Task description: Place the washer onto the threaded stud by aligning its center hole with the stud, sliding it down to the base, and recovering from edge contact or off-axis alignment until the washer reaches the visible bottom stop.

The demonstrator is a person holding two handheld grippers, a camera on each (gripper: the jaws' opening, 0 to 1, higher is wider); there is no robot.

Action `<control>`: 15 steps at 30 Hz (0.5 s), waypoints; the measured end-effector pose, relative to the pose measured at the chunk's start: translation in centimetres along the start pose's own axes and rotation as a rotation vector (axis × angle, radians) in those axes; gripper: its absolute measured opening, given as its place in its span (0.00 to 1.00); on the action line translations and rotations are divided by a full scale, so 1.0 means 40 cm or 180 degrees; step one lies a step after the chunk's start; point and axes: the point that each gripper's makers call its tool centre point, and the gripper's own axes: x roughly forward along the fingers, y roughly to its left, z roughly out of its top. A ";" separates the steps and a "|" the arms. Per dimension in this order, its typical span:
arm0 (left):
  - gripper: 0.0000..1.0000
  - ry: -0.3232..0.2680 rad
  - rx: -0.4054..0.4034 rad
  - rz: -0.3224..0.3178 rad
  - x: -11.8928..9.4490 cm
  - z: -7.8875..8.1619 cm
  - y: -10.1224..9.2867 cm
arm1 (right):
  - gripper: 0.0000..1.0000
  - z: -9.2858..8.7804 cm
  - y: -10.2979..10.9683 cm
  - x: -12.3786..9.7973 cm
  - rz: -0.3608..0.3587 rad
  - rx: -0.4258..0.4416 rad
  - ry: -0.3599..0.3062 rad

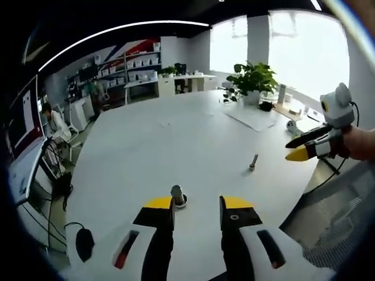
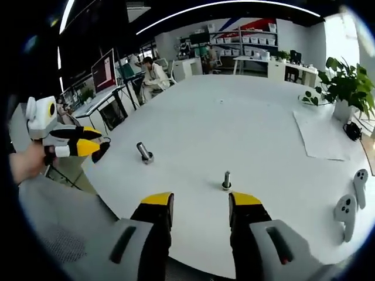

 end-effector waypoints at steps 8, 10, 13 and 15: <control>0.29 -0.0031 0.0021 0.0051 -0.003 0.003 0.010 | 0.41 0.000 -0.004 0.004 -0.0005 0.0013 -0.0024; 0.29 -0.0027 0.0031 0.0054 -0.003 0.002 0.010 | 0.41 0.002 -0.009 0.002 -0.0021 0.0037 -0.0039; 0.29 0.0008 0.0034 0.0058 -0.002 -0.004 0.009 | 0.41 0.004 -0.016 0.000 -0.0047 0.0040 -0.0056; 0.29 0.0019 0.0033 0.0054 0.000 -0.006 0.009 | 0.41 0.001 -0.020 0.005 -0.0050 0.0020 -0.0033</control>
